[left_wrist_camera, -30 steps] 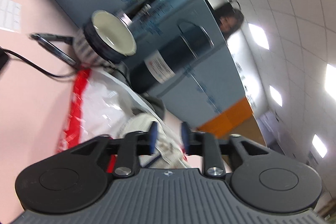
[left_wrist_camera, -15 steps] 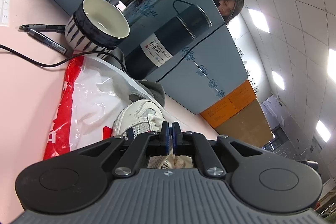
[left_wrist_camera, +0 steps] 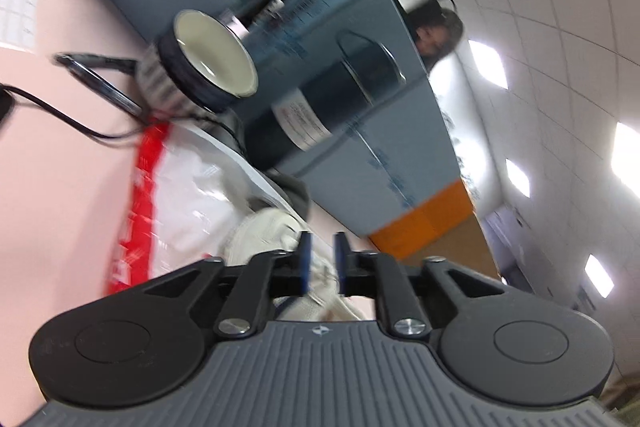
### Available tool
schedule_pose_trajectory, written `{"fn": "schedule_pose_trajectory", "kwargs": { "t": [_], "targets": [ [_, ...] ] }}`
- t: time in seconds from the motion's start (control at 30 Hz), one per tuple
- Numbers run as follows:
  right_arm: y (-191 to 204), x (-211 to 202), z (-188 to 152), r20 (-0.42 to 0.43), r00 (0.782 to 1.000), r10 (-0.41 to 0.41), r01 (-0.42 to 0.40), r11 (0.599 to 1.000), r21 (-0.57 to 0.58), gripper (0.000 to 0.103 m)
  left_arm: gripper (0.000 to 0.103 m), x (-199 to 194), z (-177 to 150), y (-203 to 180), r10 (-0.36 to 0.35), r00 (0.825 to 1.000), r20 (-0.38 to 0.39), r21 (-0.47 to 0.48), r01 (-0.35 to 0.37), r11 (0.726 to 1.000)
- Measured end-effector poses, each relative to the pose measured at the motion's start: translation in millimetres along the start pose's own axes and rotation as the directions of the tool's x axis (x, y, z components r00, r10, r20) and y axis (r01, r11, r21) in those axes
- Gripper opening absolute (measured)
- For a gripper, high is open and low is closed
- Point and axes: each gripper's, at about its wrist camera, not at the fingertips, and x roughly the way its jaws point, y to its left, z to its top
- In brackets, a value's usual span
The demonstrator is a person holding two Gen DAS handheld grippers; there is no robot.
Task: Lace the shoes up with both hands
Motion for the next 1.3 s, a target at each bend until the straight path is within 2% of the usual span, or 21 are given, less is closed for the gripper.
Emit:
{"fn": "schedule_pose_trajectory", "kwargs": {
  "t": [0.17, 0.23, 0.53, 0.77, 1.3],
  "targets": [
    [0, 0, 0, 0.001, 1.0, 0.004, -0.004, 1.0, 0.003, 0.058, 0.021, 18, -7, -2, 0.038, 0.997, -0.066, 0.024, -0.036, 0.999],
    [-1, 0, 0, 0.001, 1.0, 0.004, -0.004, 1.0, 0.007, 0.058, 0.002, 19, -8, -5, 0.033, 0.998, -0.058, 0.051, -0.03, 0.998],
    [-1, 1, -2, -0.002, 1.0, -0.016, 0.016, 1.0, 0.006, 0.058, 0.002, 0, 0, -7, 0.064, 0.997, 0.034, 0.069, -0.066, 0.995],
    [-2, 1, -3, -0.008, 1.0, -0.023, 0.023, 1.0, 0.012, 0.058, 0.002, -20, 10, -1, 0.097, 0.99, 0.106, 0.051, -0.102, 0.993],
    [-4, 1, -7, 0.003, 0.999, -0.055, 0.054, 0.996, 0.064, 0.058, 0.002, -86, 25, 23, 0.234, 0.943, 0.238, 0.008, -0.243, 0.97]
  ]
}}
